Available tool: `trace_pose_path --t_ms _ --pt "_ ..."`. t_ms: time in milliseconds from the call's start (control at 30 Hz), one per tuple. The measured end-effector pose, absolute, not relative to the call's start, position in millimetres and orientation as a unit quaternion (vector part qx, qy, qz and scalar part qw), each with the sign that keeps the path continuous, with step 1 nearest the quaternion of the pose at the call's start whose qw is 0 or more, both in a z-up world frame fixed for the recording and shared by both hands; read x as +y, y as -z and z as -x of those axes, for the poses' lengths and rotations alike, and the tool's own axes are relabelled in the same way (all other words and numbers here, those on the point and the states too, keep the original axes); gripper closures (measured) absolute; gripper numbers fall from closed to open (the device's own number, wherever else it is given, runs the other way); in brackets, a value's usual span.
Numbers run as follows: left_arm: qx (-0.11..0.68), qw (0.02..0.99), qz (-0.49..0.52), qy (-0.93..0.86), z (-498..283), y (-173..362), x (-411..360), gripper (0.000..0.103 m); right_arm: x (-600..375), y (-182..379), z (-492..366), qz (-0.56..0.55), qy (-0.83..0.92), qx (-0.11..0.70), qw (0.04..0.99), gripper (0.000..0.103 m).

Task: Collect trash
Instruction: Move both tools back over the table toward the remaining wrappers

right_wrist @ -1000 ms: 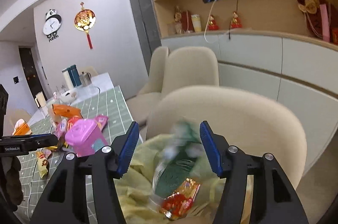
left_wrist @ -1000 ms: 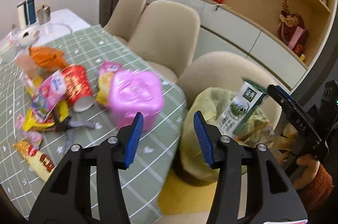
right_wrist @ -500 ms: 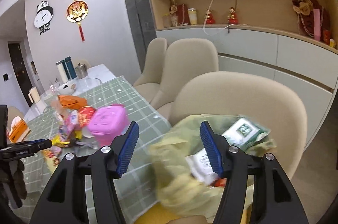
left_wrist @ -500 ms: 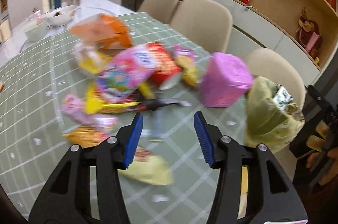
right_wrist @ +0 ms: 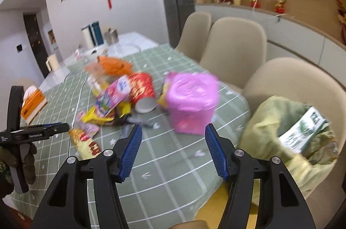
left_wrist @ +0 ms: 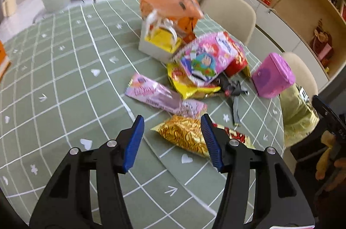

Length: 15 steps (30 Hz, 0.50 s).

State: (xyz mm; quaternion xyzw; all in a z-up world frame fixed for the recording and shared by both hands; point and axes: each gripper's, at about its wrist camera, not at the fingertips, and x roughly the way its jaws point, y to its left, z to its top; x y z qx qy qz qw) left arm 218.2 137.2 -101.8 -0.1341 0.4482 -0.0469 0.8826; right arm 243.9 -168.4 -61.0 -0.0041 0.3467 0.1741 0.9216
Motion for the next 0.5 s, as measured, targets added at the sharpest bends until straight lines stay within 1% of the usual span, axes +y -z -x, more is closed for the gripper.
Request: trace_pose_path --t_ms 100,267,367,500 --pt "0.453 0.878 0.144 0.060 -220 108 141 0.051 -152 71 -246 0.006 -0.187 0.364 0.912 0.046" --pt "0.449 0.883 0.131 0.050 -227 105 159 0.051 -116 89 -250 -0.005 -0.241 0.406 0.881 0.046" --pt "0.446 0.884 0.139 0.028 -230 102 177 0.051 -78 101 -250 0.024 -0.291 0.427 0.856 0.046" --pt "0.441 0.886 0.144 0.012 -221 97 193 0.051 -24 114 -246 0.085 -0.345 0.427 0.832 0.046"
